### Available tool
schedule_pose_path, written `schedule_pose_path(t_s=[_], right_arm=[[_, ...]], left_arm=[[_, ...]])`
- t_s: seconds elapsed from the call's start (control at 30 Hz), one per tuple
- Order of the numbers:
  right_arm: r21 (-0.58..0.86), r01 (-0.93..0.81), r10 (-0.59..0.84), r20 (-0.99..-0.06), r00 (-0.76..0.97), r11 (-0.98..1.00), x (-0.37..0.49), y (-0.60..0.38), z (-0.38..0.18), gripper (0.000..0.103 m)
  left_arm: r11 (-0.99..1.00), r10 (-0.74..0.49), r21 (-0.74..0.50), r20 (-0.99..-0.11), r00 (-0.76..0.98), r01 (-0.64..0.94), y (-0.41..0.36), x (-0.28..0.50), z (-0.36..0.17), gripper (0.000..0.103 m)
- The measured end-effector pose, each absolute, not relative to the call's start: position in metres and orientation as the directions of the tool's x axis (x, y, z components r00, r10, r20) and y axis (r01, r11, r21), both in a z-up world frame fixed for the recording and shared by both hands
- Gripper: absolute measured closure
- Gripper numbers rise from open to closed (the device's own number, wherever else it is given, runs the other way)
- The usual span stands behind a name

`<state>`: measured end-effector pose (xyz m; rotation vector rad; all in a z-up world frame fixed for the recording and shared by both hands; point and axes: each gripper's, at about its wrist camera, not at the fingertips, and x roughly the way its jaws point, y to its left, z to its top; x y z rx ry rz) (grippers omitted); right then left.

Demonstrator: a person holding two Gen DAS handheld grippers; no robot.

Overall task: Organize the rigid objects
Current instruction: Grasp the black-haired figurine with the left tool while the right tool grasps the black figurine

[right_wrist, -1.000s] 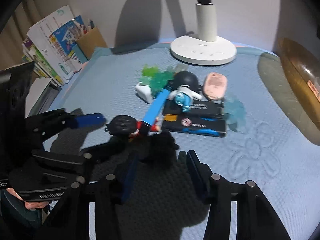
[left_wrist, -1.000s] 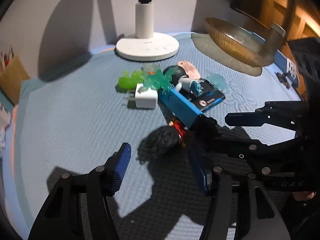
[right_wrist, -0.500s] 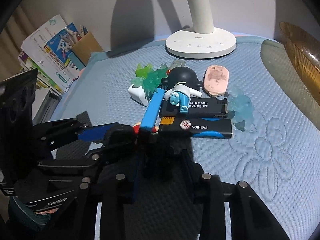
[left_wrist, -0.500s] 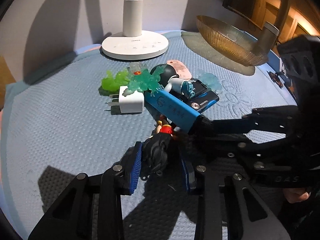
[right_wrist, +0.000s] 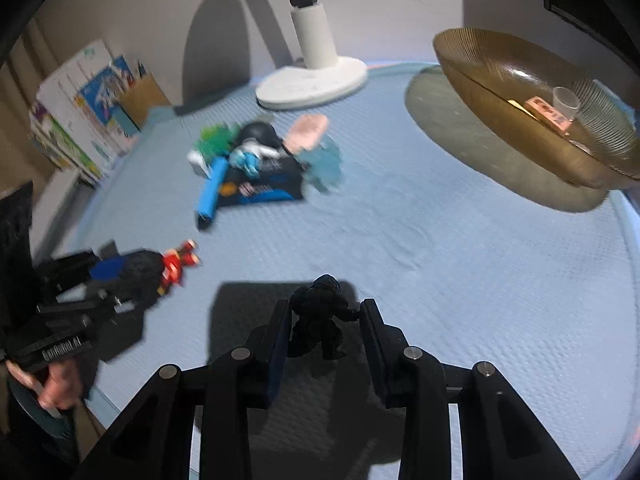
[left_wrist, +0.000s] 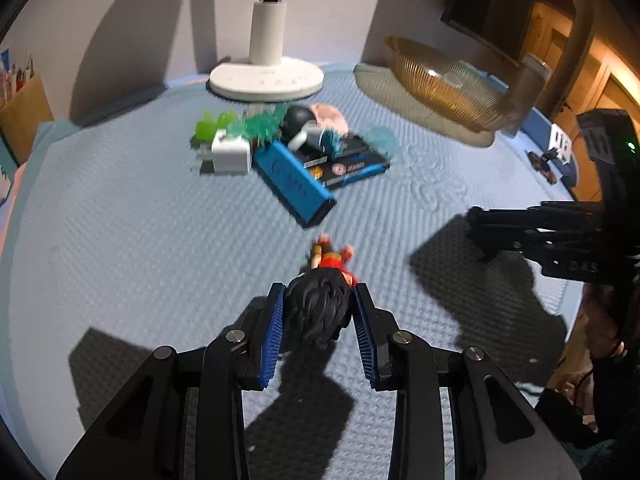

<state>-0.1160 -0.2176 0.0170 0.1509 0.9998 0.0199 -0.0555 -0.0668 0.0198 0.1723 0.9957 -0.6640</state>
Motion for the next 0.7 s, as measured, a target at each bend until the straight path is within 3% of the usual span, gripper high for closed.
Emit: schedule_pose_path(t_s=[0.1,0.2,0.27,0.5,0.53,0.57,0.63,0.7], right_arm=[[0.111,0.031,0.075,-0.825,0.561,0.993,-0.122,-0.218,0.012,0.069],[0.105,0.033,0.068,-0.820,0.569,0.994,-0.126,-0.217,0.011,0.068],[0.125,0.035,0.084,-0.822,0.563,0.992,-0.126,-0.216,0.009,0.059],[0.069,0.063,0.019,-0.811,0.584,0.996,-0.125,-0.204,0.006,0.056],[0.059,0.070,0.007,-0.810,0.586,0.996,-0.124,-0.203,0.006,0.056],[0.044,0.077,-0.010,-0.807,0.591,0.996,-0.124,-0.201,0.005,0.058],[0.031,0.071,-0.019,-0.792,0.611,0.997,-0.126,-0.199,0.008,0.069],[0.039,0.071,-0.014,-0.782,0.624,0.997,-0.130,-0.201,0.012,0.070]], left_arm=[[0.800,-0.420,-0.137,-0.824,0.381,0.585,-0.070,-0.060,0.016,0.071],[0.817,-0.369,-0.081,-0.834,0.411,0.571,-0.073,-0.065,0.016,0.047],[0.819,-0.362,-0.070,-0.834,0.417,0.570,-0.075,-0.067,0.016,0.046],[0.830,-0.306,-0.002,-0.838,0.453,0.558,-0.088,-0.070,0.014,0.047],[0.831,-0.313,-0.011,-0.836,0.451,0.556,-0.088,-0.069,0.014,0.050],[0.834,-0.316,-0.017,-0.834,0.452,0.551,-0.087,-0.069,0.015,0.066],[0.839,-0.315,-0.016,-0.830,0.461,0.544,-0.087,-0.069,0.018,0.070],[0.837,-0.318,-0.010,-0.822,0.472,0.546,-0.091,-0.073,0.025,0.070]])
